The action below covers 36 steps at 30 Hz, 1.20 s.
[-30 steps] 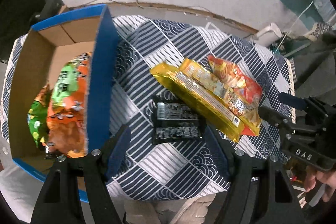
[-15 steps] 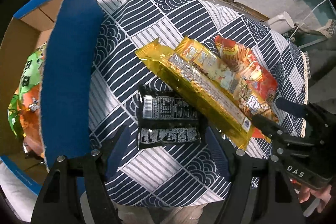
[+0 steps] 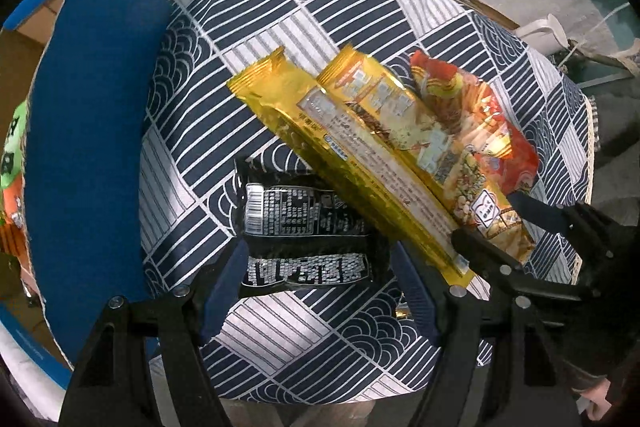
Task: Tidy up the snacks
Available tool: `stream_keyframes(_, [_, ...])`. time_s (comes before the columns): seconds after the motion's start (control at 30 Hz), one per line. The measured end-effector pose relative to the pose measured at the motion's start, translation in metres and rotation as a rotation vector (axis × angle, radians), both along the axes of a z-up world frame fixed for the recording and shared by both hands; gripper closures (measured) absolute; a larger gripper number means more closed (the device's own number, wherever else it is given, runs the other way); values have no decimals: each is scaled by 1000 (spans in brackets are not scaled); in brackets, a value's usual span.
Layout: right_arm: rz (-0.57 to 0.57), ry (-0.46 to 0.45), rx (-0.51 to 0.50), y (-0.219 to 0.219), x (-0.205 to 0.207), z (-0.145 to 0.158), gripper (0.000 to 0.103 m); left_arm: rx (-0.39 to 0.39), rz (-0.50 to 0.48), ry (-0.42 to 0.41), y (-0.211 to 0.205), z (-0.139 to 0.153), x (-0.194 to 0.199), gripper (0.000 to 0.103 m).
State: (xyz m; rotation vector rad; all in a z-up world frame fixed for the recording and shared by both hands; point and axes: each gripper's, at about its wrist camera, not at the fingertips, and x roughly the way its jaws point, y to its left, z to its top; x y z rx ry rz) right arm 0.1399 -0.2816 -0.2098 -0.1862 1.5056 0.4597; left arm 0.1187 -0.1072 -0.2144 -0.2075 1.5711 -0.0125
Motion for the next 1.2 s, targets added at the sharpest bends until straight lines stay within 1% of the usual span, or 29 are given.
stream_keyframes(0.03, [-4, 14, 16, -1, 0, -1, 40, -2, 4, 5, 1, -1, 0, 27])
stream_keyframes(0.07, [-9, 36, 37, 0, 0, -2, 47, -5, 7, 8, 2, -1, -1, 27])
stream_keyframes(0.13, [-13, 70, 65, -2, 0, -2, 52, -5, 9, 9, 3, -1, -2, 27])
stream_keyframes(0.2, [-13, 83, 70, -2, -5, -2, 63, 1, 7, 0, 3, 3, -3, 27])
stream_keyframes(0.23, [-20, 89, 77, -3, -7, -1, 63, 2, 7, -3, 4, 5, -3, 27])
stream_keyframes(0.3, [-37, 116, 89, -7, -12, -1, 68, 1, 9, -7, 5, 8, -5, 27])
stream_keyframes(0.37, [-47, 122, 81, -12, -20, -1, 69, -4, 11, -7, 5, 9, -7, 27])
stream_keyframes(0.67, [-80, 78, 10, -53, -45, 13, 69, -10, 2, -15, 1, 15, -15, 27])
stream_keyframes(0.73, [-101, 64, -7, -61, -44, 12, 67, -10, 2, -14, 0, 14, -15, 27])
stream_keyframes(0.77, [-111, 61, -10, -64, -43, 10, 63, -11, 1, -14, 0, 15, -15, 27])
stream_keyframes(0.83, [-127, 60, -7, -70, -41, 9, 62, -9, -3, -15, 0, 15, -16, 27])
stream_keyframes(0.93, [-118, 45, -10, -62, -39, 9, 60, -5, -9, -11, 0, 14, -18, 27])
stream_keyframes(1.03, [-91, -3, -41, -53, -35, 13, 58, -2, -1, -6, 4, 11, -17, 27])
stream_keyframes(1.1, [-65, -34, -62, -44, -30, 14, 53, -2, 7, -2, 6, 9, -15, 27])
stream_keyframes(1.2, [-34, -56, -89, -32, -25, 11, 52, -5, 16, 1, 8, 5, -11, 27])
